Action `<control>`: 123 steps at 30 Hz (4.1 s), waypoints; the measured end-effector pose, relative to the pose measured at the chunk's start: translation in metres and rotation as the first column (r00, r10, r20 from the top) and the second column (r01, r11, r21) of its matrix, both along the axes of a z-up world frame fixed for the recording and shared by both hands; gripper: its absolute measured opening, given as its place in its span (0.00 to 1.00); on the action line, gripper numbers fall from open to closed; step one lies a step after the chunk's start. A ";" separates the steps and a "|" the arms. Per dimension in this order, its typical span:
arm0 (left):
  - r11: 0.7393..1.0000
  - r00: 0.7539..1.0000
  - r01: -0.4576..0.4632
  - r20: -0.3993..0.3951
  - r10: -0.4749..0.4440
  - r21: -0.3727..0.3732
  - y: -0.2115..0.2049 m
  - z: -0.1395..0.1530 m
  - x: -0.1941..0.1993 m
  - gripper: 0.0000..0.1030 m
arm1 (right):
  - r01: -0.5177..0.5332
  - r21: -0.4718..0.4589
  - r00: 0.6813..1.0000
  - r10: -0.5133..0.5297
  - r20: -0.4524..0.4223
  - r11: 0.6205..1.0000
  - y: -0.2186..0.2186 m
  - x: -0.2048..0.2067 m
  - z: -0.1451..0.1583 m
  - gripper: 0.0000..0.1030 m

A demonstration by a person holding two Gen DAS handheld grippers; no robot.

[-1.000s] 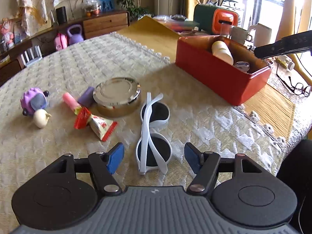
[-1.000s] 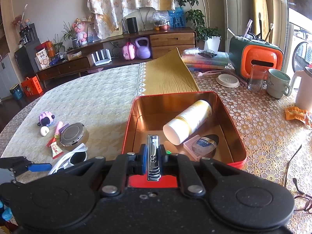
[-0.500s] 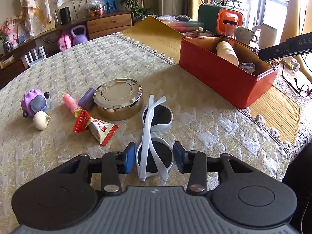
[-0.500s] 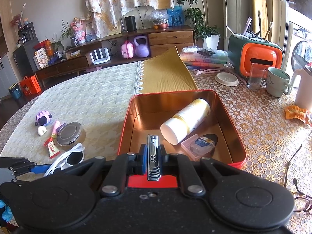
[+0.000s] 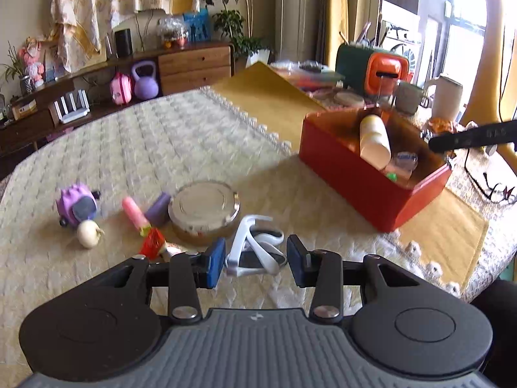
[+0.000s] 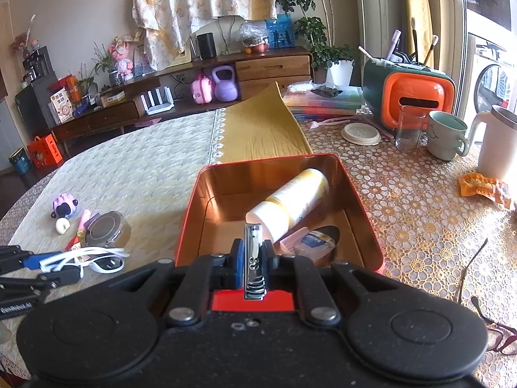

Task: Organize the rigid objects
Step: 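Carry the nail clipper and the sunglasses over the red tin with both grippers, then lower the clipper and sunglasses into the red tin and open both grippers, then withdraw both tools from the red tin toward the remaining loose items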

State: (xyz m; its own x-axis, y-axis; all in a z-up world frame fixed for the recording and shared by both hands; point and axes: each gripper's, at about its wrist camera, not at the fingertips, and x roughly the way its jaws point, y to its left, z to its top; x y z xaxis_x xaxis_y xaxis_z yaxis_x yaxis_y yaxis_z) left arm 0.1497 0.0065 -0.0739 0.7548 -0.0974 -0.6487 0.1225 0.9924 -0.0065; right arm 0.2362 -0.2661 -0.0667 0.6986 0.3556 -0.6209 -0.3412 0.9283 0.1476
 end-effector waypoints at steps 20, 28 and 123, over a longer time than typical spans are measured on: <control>0.997 0.997 0.034 0.075 -0.029 -0.070 -0.025 0.068 0.043 0.38 | 0.040 0.004 0.999 -0.040 -0.006 0.999 -0.027 0.024 -0.003 0.10; 0.989 0.987 0.086 0.143 -0.068 -0.118 -0.054 0.103 0.064 0.38 | 0.030 -0.020 0.999 -0.031 -0.014 0.999 -0.029 0.039 -0.011 0.10; 0.992 0.999 0.044 0.032 -0.041 -0.119 -0.023 0.060 -0.002 0.62 | -0.197 0.051 0.979 0.194 0.066 0.979 0.046 -0.059 0.038 0.82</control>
State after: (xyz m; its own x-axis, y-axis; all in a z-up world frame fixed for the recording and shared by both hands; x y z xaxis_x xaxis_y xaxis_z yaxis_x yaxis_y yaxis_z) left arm 0.1480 -0.0165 -0.0143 0.7670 -0.2054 -0.6078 0.1665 0.9786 -0.1206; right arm 0.1776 -0.2203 -0.0287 0.6475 0.5227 -0.5545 -0.5252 0.8334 0.1724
